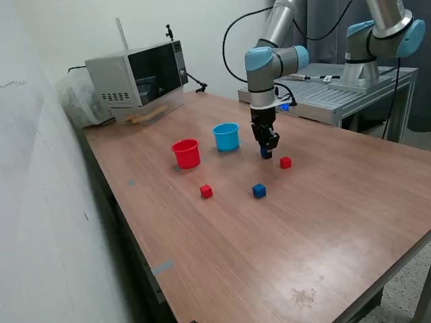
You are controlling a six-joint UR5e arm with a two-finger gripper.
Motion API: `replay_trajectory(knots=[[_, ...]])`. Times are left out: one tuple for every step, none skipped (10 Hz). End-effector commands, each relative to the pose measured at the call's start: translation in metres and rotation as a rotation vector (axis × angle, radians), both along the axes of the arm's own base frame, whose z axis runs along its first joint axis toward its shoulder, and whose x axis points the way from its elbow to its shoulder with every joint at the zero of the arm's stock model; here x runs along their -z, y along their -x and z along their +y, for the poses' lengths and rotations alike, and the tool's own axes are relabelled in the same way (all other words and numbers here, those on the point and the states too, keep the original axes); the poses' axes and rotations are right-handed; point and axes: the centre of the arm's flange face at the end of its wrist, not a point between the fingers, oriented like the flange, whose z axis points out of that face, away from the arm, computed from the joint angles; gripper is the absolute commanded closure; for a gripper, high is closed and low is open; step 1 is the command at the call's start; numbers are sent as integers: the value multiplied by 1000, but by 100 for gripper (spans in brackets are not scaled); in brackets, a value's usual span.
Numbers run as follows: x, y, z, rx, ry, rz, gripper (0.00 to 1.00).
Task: Place red objects in the red bin, and blue objects in the blue bin.
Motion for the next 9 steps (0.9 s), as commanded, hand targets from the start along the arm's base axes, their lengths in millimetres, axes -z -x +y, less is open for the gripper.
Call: replay_trajectory(knots=[[-55, 14, 2, -15, -7, 76, 100], [-82, 17, 2, -15, -8, 85, 100], [-105, 15, 1, -18, -11, 111, 100], [-116, 15, 2, -24, -12, 118, 100], [-123, 19, 4, -44, -17, 128, 100], [-127, 26, 46, 18, -23, 137, 100], [-128, 30, 71, 57, -26, 141, 100], [-127, 34, 90, 83, -28, 142, 100], [-122, 39, 109, 106, -32, 138, 100]])
